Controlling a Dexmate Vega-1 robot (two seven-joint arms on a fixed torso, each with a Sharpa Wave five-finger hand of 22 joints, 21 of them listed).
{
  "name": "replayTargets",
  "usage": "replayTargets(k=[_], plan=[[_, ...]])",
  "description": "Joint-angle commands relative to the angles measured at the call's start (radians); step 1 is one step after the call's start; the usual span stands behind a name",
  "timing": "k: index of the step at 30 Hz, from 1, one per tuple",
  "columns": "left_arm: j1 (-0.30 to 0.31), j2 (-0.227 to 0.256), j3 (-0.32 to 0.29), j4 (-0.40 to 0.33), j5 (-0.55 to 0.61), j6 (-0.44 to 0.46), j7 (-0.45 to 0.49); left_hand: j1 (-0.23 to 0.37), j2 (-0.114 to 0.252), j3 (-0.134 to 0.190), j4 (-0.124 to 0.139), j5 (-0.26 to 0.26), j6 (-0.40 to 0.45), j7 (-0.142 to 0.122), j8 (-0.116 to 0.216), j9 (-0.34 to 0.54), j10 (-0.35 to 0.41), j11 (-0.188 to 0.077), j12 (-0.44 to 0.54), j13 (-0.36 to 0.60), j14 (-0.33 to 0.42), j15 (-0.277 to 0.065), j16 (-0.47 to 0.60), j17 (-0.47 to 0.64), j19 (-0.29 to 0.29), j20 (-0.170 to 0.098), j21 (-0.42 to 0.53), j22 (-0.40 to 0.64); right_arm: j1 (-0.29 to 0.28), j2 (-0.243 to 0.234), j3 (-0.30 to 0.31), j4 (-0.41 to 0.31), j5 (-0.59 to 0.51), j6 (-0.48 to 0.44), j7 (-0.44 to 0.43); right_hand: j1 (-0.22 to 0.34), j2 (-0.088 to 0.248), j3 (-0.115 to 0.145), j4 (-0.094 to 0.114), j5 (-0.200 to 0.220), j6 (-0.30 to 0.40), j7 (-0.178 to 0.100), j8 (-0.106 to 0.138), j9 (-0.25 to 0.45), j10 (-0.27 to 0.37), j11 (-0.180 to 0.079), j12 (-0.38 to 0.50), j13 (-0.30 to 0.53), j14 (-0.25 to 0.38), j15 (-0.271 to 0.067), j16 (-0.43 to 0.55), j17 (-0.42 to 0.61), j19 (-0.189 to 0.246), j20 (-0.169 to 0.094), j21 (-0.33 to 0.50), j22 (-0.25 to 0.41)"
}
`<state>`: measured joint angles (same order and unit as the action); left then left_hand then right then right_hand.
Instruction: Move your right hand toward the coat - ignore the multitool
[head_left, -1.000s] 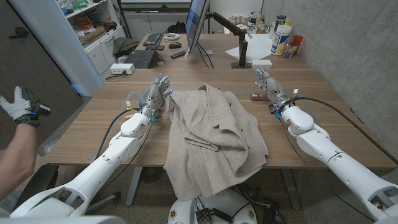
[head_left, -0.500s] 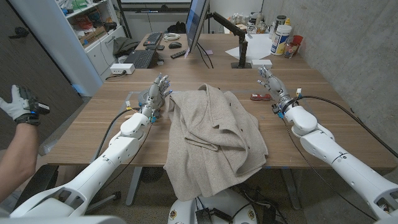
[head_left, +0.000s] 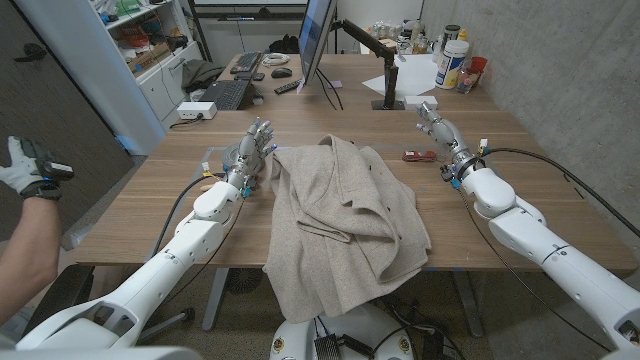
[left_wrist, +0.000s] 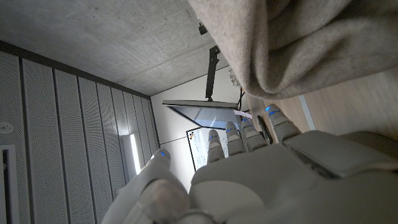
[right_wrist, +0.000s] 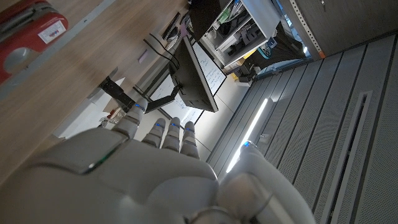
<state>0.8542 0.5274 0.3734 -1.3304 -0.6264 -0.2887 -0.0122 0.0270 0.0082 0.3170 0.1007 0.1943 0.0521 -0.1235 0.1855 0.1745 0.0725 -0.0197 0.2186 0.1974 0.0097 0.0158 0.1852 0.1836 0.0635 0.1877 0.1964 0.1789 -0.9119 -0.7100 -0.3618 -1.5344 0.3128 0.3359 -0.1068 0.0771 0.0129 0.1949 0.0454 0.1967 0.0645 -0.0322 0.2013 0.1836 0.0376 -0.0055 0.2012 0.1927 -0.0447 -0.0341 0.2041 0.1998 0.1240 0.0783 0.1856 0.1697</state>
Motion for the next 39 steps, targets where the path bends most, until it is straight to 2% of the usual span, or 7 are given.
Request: replayTargets(k=[1, 9, 12, 13, 24, 28, 39], plan=[[0.000, 0.001, 0.002, 0.000, 0.002, 0.001, -0.001, 0.007, 0.004, -0.002, -0.001, 0.005, 0.002, -0.005, 0.005, 0.005, 0.009, 0.002, 0.006, 0.005, 0.003, 0.002, 0.006, 0.002, 0.001, -0.004, 0.004, 0.004, -0.017, -0.047, 0.009, -0.063, -0.089, -0.022, -0.031, 0.000, -0.011, -0.004, -0.001, 0.004, 0.007, -0.001, 0.003, 0.006, 0.009, -0.004, 0.007, 0.004, -0.008, -0.028, -0.001, 0.003, 0.002, -0.003, 0.003, 0.002], [-0.001, 0.001, 0.003, 0.000, 0.002, 0.002, -0.003, 0.007, 0.004, -0.003, -0.001, 0.005, 0.002, -0.005, 0.004, 0.005, 0.008, 0.004, 0.005, 0.005, 0.004, 0.002, 0.006, 0.002, 0.001, -0.006, 0.004, 0.004, -0.031, -0.077, 0.019, -0.108, -0.119, -0.046, -0.034, 0.001, -0.012, -0.005, -0.002, 0.004, 0.008, -0.001, 0.003, 0.006, 0.010, -0.004, 0.007, 0.004, -0.008, -0.029, -0.002, 0.002, 0.001, -0.002, 0.003, 0.002], [-0.001, 0.002, 0.004, -0.003, 0.005, 0.006, 0.002, 0.007, 0.004, -0.003, -0.001, 0.005, 0.002, -0.005, 0.004, 0.005, 0.009, 0.004, 0.006, 0.005, 0.004, 0.002, 0.006, 0.002, 0.001, -0.007, 0.004, 0.004, -0.038, -0.095, 0.024, -0.134, -0.142, -0.061, -0.038, 0.001, -0.013, -0.005, -0.003, 0.004, 0.009, -0.002, 0.003, 0.006, 0.010, -0.004, 0.006, 0.004, -0.008, -0.028, -0.002, 0.002, 0.001, -0.002, 0.003, 0.002], [-0.001, 0.002, 0.005, -0.003, 0.007, 0.006, 0.003, 0.007, 0.004, -0.003, 0.000, 0.005, 0.002, -0.005, 0.004, 0.005, 0.009, 0.004, 0.005, 0.005, 0.003, -0.001, 0.005, 0.002, 0.001, -0.006, 0.004, 0.004, -0.042, -0.115, 0.025, -0.160, -0.176, -0.077, -0.044, 0.001, -0.013, -0.005, -0.003, 0.004, 0.009, -0.001, 0.003, 0.006, 0.011, -0.004, 0.007, 0.004, -0.008, -0.029, -0.002, 0.002, 0.001, -0.002, 0.003, 0.002], [-0.001, 0.003, 0.006, -0.004, 0.008, 0.009, 0.003, 0.006, 0.005, -0.004, 0.000, 0.006, 0.004, -0.003, 0.005, 0.005, 0.008, 0.006, 0.005, 0.005, 0.000, -0.009, 0.004, 0.002, -0.001, -0.013, 0.004, 0.004, -0.055, -0.141, 0.038, -0.200, -0.214, -0.097, -0.046, 0.003, -0.013, -0.006, -0.005, 0.005, 0.011, -0.005, 0.003, 0.006, 0.012, -0.009, 0.006, 0.004, -0.007, -0.032, -0.002, 0.001, 0.000, -0.004, 0.003, 0.002], [-0.003, 0.003, 0.007, -0.002, 0.008, 0.009, 0.001, 0.006, 0.005, -0.005, 0.000, 0.006, 0.004, -0.003, 0.005, 0.005, 0.008, 0.005, 0.005, 0.005, 0.000, -0.009, 0.004, 0.002, -0.001, -0.014, 0.003, 0.004, -0.061, -0.166, 0.042, -0.231, -0.265, -0.106, -0.056, 0.005, -0.013, -0.005, -0.007, 0.005, 0.012, -0.006, 0.003, 0.006, 0.012, -0.011, 0.006, 0.004, -0.007, -0.034, -0.002, 0.000, -0.001, -0.005, 0.003, 0.002], [-0.003, 0.004, 0.008, -0.003, 0.009, 0.008, 0.001, 0.006, 0.005, -0.006, 0.001, 0.006, 0.002, -0.003, 0.004, 0.005, 0.008, 0.006, 0.005, 0.005, 0.000, -0.004, 0.005, 0.002, 0.000, -0.010, 0.004, 0.004, -0.065, -0.177, 0.047, -0.255, -0.325, -0.103, -0.063, 0.015, -0.013, -0.003, -0.014, 0.005, -0.004, -0.014, -0.004, 0.006, 0.014, -0.018, 0.005, 0.004, -0.005, -0.041, -0.002, -0.002, 0.003, -0.005, 0.004, 0.001]])
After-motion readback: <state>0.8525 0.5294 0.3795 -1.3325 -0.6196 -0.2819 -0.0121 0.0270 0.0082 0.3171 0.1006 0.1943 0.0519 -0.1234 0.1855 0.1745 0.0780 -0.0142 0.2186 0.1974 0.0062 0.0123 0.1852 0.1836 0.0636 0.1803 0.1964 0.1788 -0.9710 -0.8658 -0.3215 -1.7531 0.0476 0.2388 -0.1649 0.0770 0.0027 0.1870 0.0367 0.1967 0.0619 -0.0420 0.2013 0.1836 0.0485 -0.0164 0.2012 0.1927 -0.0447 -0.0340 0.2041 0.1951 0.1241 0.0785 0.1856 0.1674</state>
